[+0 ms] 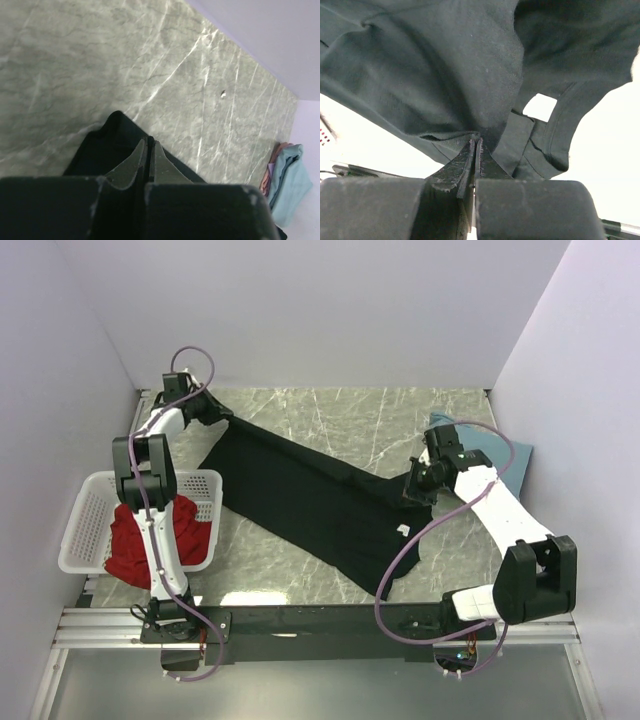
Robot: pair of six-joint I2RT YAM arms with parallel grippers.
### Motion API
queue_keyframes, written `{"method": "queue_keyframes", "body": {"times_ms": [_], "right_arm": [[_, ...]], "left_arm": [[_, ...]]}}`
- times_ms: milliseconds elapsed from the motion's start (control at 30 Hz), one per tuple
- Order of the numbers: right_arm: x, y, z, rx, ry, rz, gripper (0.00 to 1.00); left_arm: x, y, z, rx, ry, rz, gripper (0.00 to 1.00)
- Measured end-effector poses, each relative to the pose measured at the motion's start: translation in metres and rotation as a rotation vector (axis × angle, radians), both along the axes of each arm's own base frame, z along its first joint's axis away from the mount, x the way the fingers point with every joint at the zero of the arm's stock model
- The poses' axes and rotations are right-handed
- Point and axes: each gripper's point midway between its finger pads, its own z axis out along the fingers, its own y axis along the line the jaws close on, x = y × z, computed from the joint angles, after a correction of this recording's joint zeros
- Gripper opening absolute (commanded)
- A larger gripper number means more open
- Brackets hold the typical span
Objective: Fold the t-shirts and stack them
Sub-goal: Fold the tshirt
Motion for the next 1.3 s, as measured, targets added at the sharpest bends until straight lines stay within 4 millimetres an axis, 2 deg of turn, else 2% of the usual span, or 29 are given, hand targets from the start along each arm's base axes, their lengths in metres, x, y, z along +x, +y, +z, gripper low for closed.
{"method": "queue_keyframes", "body": {"times_ms": [333, 533, 733, 1000, 1300], "right_arm": [[-0.017, 0.009, -0.023, -0.001, 0.048, 0.02, 0.0], [-0.03, 0.014, -0.033, -0.006, 0.082, 0.04, 0.0], [-0.031, 0.016, -0.03, -0.001, 0.077, 0.037, 0.0], [-0.035, 0.018, -0.025, 0.004, 0.068, 0.044, 0.0], [-0.041, 0.02, -0.025, 0.015, 0.081, 0.052, 0.0]], "left_arm": [[-0.027, 0.015, -0.014, 0.054, 0.052, 0.011, 0.02], [-0.042, 0.02, -0.002, 0.101, 0.046, 0.016, 0.0], [-0.052, 0.029, 0.008, 0.157, 0.039, 0.043, 0.0], [-0.061, 0.045, -0.002, 0.201, 0.09, 0.068, 0.0], [-0.072, 0.047, -0.01, 0.216, 0.134, 0.052, 0.0]]}}
